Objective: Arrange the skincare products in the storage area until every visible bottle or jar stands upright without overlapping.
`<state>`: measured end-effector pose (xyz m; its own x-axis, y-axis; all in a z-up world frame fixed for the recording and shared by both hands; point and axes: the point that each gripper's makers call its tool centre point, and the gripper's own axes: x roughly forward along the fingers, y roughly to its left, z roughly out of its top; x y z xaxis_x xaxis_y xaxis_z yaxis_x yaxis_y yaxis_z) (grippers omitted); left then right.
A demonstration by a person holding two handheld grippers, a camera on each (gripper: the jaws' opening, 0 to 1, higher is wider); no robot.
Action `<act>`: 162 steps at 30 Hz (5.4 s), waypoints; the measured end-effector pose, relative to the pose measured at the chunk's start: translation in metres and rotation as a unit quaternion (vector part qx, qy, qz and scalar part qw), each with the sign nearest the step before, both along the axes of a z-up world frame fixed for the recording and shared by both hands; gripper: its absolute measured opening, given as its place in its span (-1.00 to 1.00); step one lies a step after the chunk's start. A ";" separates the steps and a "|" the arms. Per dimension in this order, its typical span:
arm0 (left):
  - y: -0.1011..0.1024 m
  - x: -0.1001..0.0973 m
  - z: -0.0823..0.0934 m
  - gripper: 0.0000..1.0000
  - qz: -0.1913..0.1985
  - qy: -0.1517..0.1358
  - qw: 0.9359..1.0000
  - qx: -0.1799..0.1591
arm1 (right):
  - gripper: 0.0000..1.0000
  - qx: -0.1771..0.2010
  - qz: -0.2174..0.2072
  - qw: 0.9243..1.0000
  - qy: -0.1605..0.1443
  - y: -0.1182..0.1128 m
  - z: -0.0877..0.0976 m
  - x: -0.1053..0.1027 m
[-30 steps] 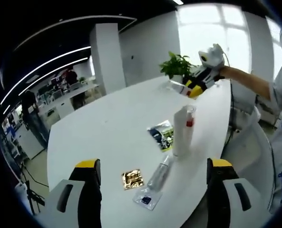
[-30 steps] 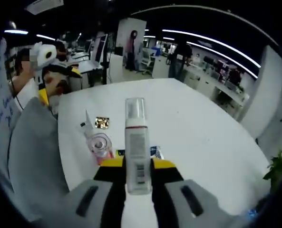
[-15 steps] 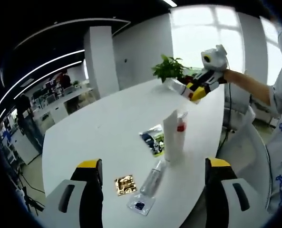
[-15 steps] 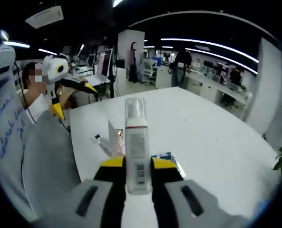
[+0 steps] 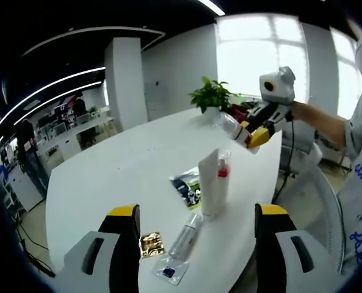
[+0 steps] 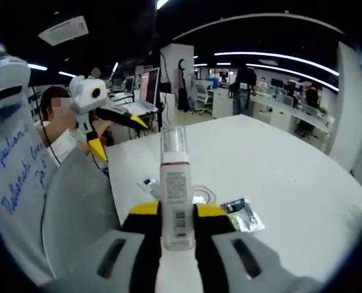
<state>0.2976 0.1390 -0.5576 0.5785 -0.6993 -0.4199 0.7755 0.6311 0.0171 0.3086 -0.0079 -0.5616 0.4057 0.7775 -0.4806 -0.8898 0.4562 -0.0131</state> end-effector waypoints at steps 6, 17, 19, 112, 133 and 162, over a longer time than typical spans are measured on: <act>-0.009 -0.004 -0.003 0.15 -0.017 0.000 1.000 -0.009 | -0.62 0.011 0.011 1.000 0.018 0.014 -0.010 -0.010; -0.026 -0.005 -0.002 -0.18 -0.030 0.024 0.997 -0.066 | -0.62 0.024 0.025 0.998 0.045 0.033 -0.027 -0.022; -0.029 -0.007 -0.003 -0.20 -0.035 0.030 0.996 -0.076 | -0.62 0.024 0.026 0.998 0.050 0.035 -0.031 -0.025; -0.104 -0.007 -0.054 -0.63 -0.106 0.154 0.978 -0.096 | -0.55 -0.065 -0.002 0.990 0.122 0.056 -0.116 -0.037; -0.119 -0.010 -0.063 -0.63 -0.124 0.143 0.981 -0.047 | -0.57 -0.091 -0.027 0.992 0.083 0.045 -0.121 -0.032; -0.141 -0.015 -0.088 -0.64 -0.181 0.102 0.977 0.047 | -0.58 -0.105 0.033 0.992 0.059 0.030 -0.147 -0.024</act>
<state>0.2829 -0.0023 -0.6455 0.1975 -0.7952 -0.5733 0.9411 0.3175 -0.1162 0.2843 0.0225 -0.7083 0.2898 0.6775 -0.6760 -0.9183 0.3959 0.0031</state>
